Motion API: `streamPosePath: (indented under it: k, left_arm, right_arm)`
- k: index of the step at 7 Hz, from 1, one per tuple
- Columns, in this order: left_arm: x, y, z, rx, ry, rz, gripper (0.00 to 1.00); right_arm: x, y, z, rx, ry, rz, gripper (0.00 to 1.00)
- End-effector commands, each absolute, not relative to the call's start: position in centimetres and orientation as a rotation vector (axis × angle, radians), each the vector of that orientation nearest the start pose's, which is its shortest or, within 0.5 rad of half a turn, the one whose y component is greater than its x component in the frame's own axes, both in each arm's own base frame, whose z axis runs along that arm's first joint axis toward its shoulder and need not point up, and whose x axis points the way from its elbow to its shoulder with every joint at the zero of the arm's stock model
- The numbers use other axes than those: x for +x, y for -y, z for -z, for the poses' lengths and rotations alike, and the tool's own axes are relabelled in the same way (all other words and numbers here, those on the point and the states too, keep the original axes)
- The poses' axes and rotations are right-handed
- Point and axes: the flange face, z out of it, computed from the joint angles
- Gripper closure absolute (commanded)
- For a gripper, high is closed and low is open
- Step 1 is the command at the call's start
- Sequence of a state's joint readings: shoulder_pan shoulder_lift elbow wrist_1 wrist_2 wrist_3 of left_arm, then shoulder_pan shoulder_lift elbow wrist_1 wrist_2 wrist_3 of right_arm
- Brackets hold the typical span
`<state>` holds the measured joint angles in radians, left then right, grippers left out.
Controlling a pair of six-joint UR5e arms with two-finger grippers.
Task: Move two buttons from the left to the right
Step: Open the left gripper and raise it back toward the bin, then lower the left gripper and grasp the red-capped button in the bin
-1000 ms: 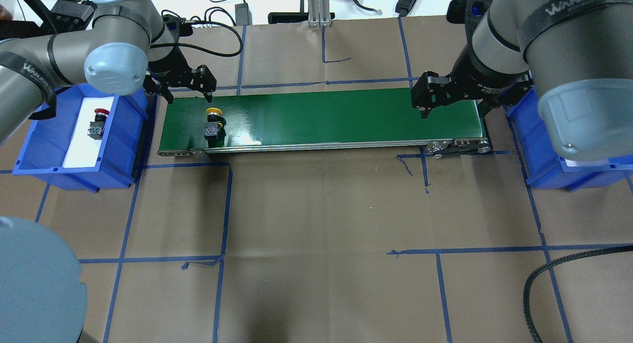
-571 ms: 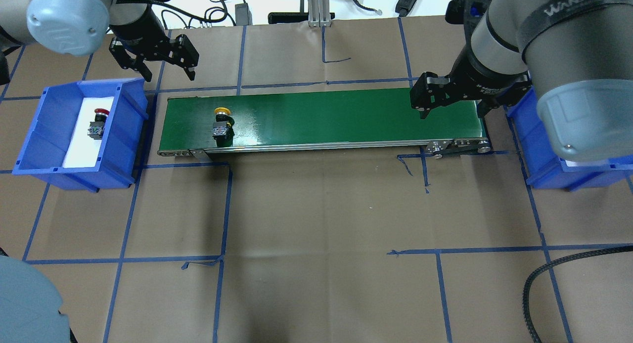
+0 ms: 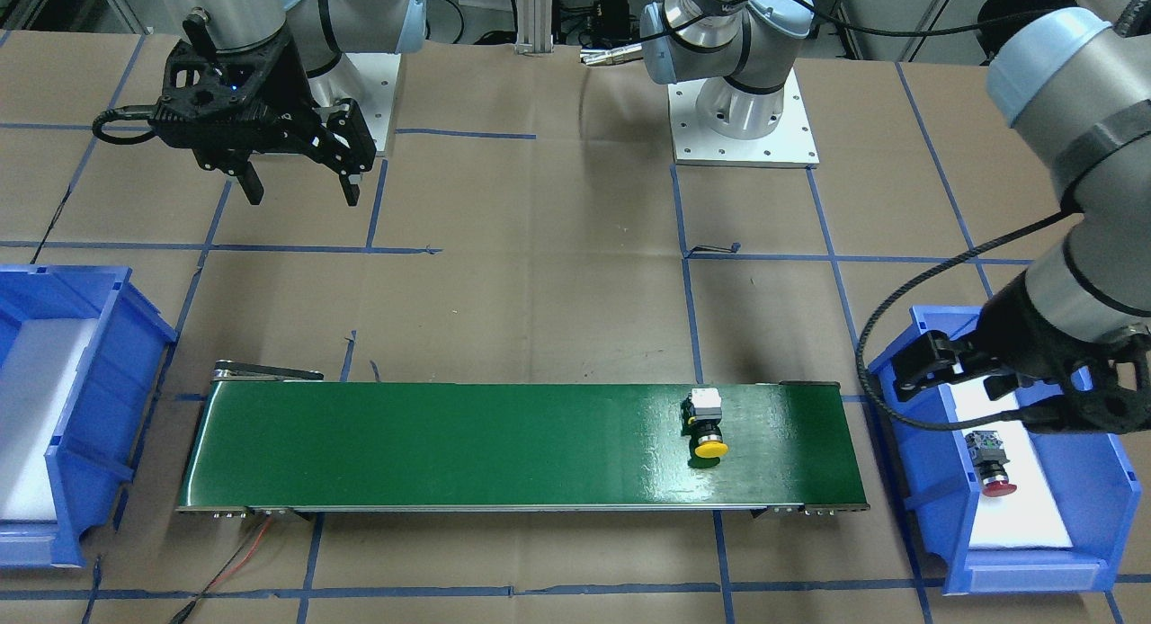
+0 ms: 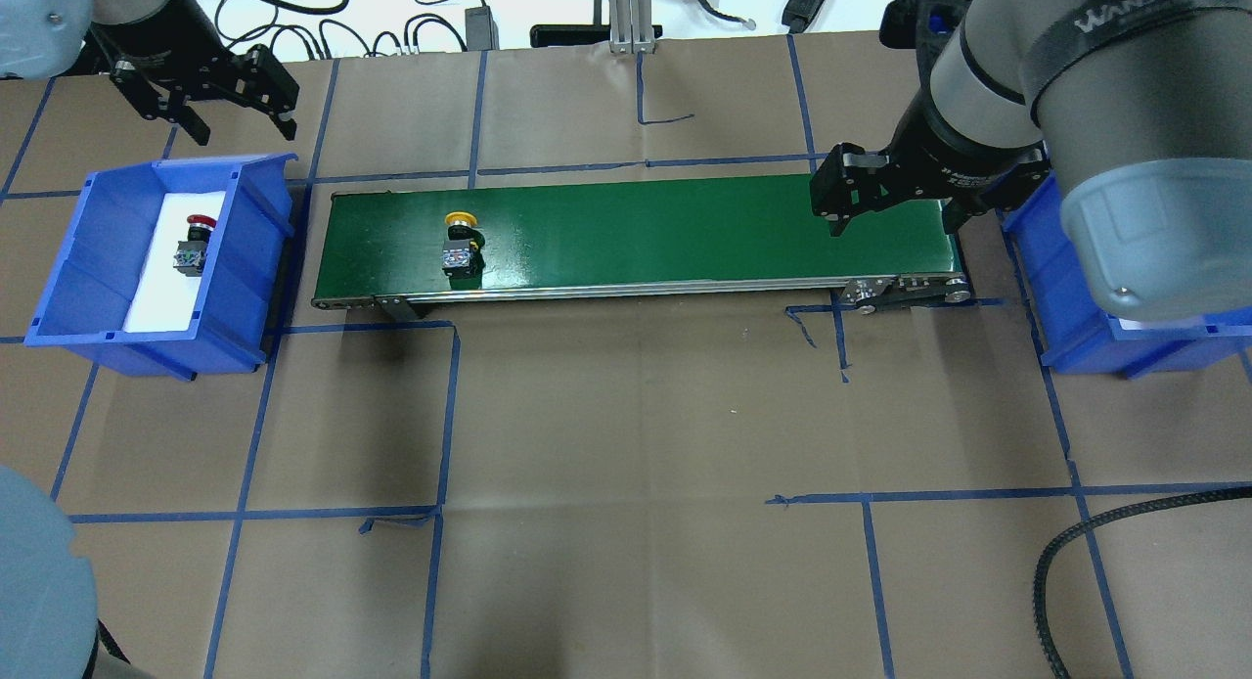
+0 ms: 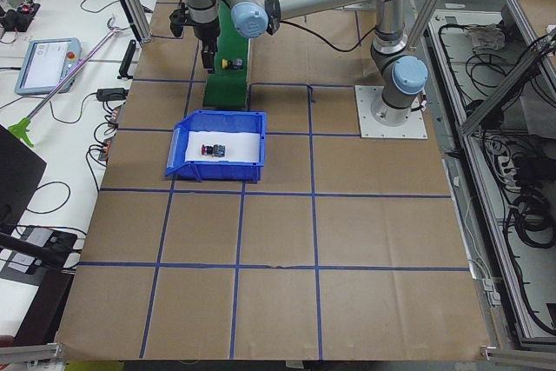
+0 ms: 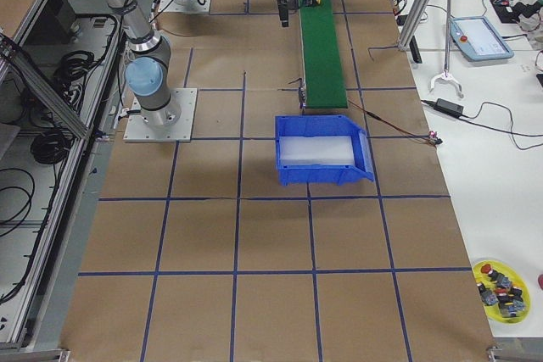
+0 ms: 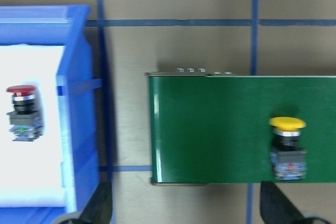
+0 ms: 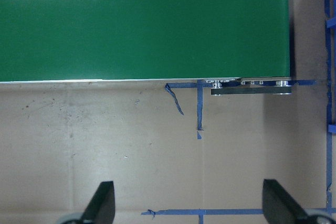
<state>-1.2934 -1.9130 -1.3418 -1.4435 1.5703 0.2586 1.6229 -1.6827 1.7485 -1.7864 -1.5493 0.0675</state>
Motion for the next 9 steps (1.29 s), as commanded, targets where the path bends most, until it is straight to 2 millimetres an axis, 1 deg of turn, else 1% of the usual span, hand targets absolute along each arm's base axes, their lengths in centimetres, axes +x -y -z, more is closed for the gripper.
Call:
streamPosePath:
  k: [1, 2, 3, 4, 5, 6, 7, 9]
  left_arm:
    - [13.3, 63.8, -41.2, 0.004, -3.138, 0.008, 0.0]
    - [16.9, 63.5, -40.1, 0.043, -3.141, -0.003, 0.0]
    - [19.8, 63.3, -38.5, 0.022, -3.159, -0.029, 0.0]
    - [20.7, 63.7, -36.6, 0.024, -3.152, -0.005, 0.0]
    - [21.1, 64.7, -34.7, 0.041, -3.141, 0.025, 0.0]
    - [21.3, 65.0, -33.1, 0.041, -3.15, 0.0, 0.01]
    - [21.4, 65.1, -31.6, 0.041, -3.143, 0.02, 0.01]
    - [21.1, 64.7, -26.4, 0.041, -3.124, 0.059, 0.01]
  right_arm:
    - [15.9, 44.9, -47.5, 0.021, -3.103, 0.227, 0.0]
    - [15.9, 44.9, -47.5, 0.021, -3.103, 0.227, 0.0]
    - [15.9, 44.9, -47.3, 0.021, -3.104, 0.219, 0.0]
    - [15.9, 44.9, -47.3, 0.021, -3.104, 0.219, 0.0]
    - [16.0, 44.9, -47.4, 0.019, -3.104, 0.222, 0.0]
    - [16.0, 44.9, -47.4, 0.021, -3.103, 0.222, 0.0]
    - [16.0, 44.9, -47.4, 0.021, -3.103, 0.224, 0.0]
    - [16.1, 44.9, -47.6, 0.021, -3.1, 0.233, 0.0]
